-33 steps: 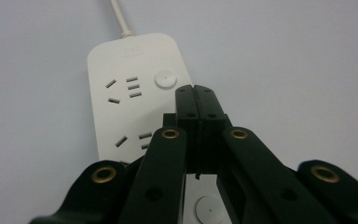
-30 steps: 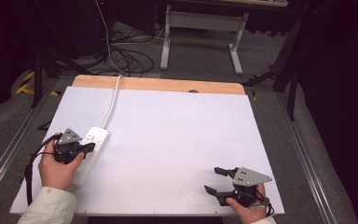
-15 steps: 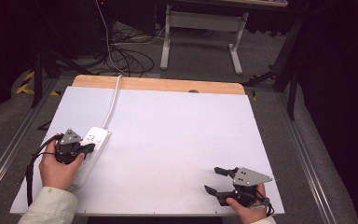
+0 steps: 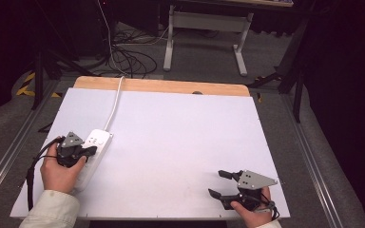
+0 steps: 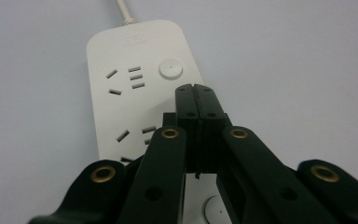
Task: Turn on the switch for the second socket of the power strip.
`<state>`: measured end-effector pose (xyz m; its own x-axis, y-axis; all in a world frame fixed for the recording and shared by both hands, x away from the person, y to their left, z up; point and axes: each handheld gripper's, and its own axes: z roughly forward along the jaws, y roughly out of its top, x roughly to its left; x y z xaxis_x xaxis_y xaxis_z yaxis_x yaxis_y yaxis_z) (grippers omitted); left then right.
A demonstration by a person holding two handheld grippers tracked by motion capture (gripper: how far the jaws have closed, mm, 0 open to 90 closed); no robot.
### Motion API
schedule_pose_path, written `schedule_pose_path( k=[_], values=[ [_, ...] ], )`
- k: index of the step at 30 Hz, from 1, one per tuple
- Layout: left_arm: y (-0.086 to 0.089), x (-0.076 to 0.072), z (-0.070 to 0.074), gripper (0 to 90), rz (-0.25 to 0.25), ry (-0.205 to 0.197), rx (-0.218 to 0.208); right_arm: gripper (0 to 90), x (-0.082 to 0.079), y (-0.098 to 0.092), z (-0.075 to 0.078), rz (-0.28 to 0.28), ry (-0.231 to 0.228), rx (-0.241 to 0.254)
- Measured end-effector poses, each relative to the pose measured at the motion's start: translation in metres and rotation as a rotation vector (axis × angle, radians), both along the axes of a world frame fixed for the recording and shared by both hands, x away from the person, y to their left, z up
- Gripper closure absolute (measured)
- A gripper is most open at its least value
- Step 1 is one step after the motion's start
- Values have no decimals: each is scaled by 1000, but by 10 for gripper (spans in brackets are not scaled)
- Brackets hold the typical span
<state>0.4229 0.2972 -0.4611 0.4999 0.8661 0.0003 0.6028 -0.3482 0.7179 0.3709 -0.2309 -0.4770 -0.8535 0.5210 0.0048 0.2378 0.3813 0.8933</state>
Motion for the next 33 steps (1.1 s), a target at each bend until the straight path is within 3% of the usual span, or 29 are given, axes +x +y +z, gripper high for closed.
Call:
schedule_pose_path(
  k=[23,33],
  values=[
    [-3,0,0,899,-1,3,43,275,-1,1,0,2,2,-1],
    [-3,0,-1,900,4,9,38,275,-1,1,0,4,1,-2]
  ],
)
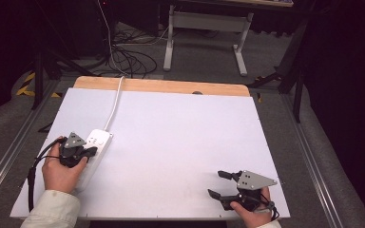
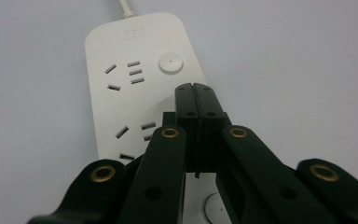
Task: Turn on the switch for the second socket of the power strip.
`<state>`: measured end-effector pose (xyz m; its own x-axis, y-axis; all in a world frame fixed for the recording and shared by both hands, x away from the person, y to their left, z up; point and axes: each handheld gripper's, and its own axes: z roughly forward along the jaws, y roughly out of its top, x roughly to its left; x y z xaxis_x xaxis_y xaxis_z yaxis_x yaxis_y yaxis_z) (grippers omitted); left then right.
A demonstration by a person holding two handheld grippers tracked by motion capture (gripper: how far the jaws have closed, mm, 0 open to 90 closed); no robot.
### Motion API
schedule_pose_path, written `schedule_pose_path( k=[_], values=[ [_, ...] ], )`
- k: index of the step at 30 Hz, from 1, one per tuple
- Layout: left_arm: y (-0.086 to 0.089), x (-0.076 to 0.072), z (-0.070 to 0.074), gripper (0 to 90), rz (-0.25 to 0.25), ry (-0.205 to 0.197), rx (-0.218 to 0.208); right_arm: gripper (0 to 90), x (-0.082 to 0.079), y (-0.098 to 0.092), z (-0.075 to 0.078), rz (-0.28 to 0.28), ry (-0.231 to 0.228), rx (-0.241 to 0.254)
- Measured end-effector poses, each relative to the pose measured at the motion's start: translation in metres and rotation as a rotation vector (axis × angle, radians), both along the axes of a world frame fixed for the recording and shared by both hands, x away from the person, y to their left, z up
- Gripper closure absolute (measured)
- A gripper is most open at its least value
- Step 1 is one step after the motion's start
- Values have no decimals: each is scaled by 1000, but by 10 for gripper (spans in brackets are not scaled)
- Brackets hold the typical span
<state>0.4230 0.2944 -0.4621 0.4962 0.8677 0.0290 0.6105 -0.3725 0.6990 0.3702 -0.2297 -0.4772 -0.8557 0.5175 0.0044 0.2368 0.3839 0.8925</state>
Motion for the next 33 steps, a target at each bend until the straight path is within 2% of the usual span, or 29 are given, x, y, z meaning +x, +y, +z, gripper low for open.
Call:
schedule_pose_path(
  k=[10,22,26,27,28,31,33],
  values=[
    [2,1,-1,900,2,11,-25,275,0,0,0,0,-1,-3],
    [1,3,0,900,14,31,-21,274,0,0,0,0,0,-3],
    [0,2,0,900,17,14,-15,274,0,-1,0,-4,1,0],
    [-1,-1,0,899,57,-16,11,274,0,-1,0,-3,2,-2],
    [-2,-2,1,898,63,-25,12,274,0,-1,0,-3,2,-2],
    [0,-2,2,898,62,-19,-6,274,1,-1,-1,-5,1,-5],
    [-1,-3,3,898,50,-37,-20,274,1,-1,-1,-6,3,-6]
  ],
)
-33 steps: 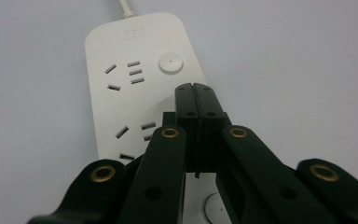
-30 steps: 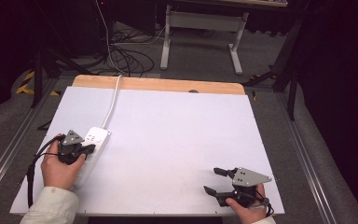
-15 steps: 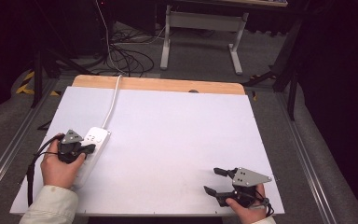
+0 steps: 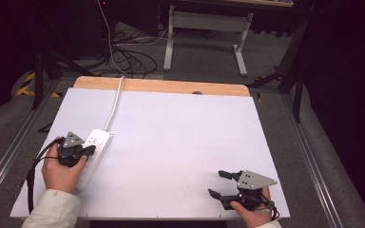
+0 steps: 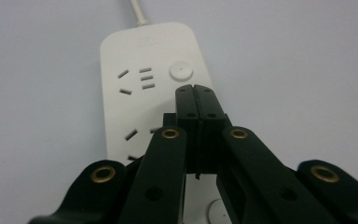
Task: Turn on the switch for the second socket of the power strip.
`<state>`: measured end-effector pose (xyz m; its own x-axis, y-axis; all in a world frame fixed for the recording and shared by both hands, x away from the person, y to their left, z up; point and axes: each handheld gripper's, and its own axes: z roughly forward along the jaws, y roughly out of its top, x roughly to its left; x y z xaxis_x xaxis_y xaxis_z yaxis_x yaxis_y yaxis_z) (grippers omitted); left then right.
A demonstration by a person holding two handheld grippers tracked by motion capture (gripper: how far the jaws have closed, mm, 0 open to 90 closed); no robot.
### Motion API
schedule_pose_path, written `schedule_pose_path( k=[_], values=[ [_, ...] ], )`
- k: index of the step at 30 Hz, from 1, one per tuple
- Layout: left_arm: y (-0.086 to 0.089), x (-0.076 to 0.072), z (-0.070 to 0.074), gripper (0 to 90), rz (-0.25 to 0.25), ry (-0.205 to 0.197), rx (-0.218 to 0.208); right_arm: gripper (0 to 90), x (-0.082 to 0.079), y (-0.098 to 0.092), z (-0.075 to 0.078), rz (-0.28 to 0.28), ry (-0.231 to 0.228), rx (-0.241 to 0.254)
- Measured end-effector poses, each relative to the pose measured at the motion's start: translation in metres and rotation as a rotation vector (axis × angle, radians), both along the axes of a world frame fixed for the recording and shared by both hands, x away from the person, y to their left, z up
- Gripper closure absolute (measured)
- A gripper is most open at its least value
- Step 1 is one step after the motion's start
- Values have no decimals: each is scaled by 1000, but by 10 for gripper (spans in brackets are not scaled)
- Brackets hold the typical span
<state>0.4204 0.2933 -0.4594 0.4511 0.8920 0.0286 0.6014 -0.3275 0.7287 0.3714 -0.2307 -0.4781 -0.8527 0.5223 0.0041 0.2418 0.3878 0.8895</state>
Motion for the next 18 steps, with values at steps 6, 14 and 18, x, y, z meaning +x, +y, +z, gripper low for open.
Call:
schedule_pose_path(
  k=[6,14,18],
  values=[
    [-1,-4,9,898,-17,-20,-19,274,0,0,0,0,-1,2],
    [4,-11,20,897,-21,-56,-41,273,0,0,0,-2,0,0],
    [4,-13,24,897,-26,-64,-48,274,0,0,0,-3,2,0]
  ],
)
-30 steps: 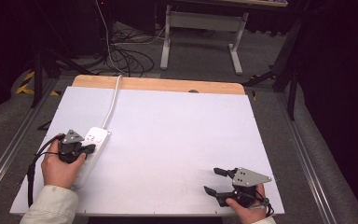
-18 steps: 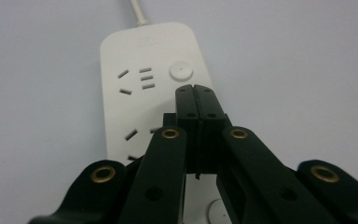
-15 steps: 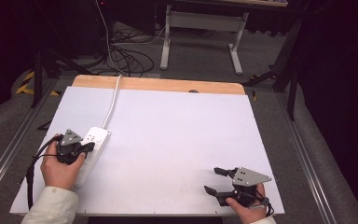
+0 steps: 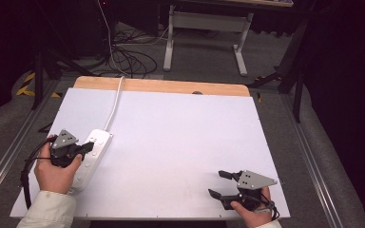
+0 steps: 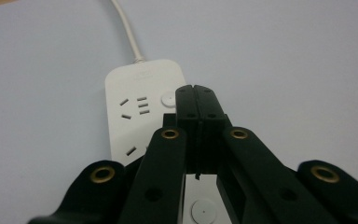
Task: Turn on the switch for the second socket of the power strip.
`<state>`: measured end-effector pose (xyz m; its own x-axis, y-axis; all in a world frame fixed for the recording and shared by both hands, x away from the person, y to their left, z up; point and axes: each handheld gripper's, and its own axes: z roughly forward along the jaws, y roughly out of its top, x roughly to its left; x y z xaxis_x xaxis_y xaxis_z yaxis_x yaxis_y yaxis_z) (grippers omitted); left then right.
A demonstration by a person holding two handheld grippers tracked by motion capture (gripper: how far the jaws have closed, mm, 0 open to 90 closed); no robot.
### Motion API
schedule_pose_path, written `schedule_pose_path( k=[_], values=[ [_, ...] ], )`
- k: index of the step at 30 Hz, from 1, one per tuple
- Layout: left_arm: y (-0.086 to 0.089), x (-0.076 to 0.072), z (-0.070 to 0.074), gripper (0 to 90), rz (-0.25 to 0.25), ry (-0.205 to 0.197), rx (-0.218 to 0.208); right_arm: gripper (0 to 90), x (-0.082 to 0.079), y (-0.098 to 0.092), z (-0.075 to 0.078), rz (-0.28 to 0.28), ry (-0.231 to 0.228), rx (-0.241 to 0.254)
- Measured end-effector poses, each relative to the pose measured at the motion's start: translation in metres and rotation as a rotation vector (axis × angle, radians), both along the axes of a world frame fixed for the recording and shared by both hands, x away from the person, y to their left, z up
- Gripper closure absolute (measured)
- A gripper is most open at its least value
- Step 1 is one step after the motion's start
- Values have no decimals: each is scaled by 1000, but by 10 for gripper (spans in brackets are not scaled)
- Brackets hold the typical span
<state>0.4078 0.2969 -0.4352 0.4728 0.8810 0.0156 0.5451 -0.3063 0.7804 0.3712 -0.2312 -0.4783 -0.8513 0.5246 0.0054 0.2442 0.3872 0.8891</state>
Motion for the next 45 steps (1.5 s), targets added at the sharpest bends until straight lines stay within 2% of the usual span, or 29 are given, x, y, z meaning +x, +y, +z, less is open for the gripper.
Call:
schedule_pose_path(
  k=[9,15,17,18,19,20,21,22,25,26,27,29,30,32,39,45],
  values=[
    [0,-3,9,892,-18,8,-11,274,0,0,0,1,0,1],
    [-3,-8,19,868,-30,-15,-3,274,0,0,0,2,1,0],
    [-4,-10,21,853,-38,-21,-12,273,0,-1,0,2,-1,-1],
    [-5,-11,22,833,-39,-24,-25,274,0,-1,0,1,0,0],
    [-6,-13,24,751,-38,-35,-36,273,0,-1,0,1,0,0],
    [-7,-14,25,751,-37,-53,-51,273,0,-1,0,1,0,0],
    [-8,-16,27,686,-55,-64,-70,274,0,0,0,2,-1,0],
    [-10,-18,29,686,-67,-81,-87,274,0,0,0,2,-1,0],
    [-15,-23,36,622,-89,-126,-88,274,0,-1,0,1,-2,1],
    [-16,-25,38,575,-93,-133,-92,274,0,-1,0,2,-3,2],
    [-17,-27,40,575,-100,-141,-101,274,0,-1,0,2,-3,2],
    [-18,-29,43,534,-123,-149,-130,272,0,-1,0,2,-4,2],
    [-19,-31,43,480,-136,-153,-151,272,-1,-1,0,2,-5,2],
    [-21,-33,44,453,-168,-162,-177,272,-1,-1,0,1,-5,3],
    [-26,-47,50,329,-235,-212,-229,270,-1,-1,1,5,-7,6],
    [-32,-55,49,254,-298,-216,-288,269,-1,-1,1,6,-10,8]
  ],
)
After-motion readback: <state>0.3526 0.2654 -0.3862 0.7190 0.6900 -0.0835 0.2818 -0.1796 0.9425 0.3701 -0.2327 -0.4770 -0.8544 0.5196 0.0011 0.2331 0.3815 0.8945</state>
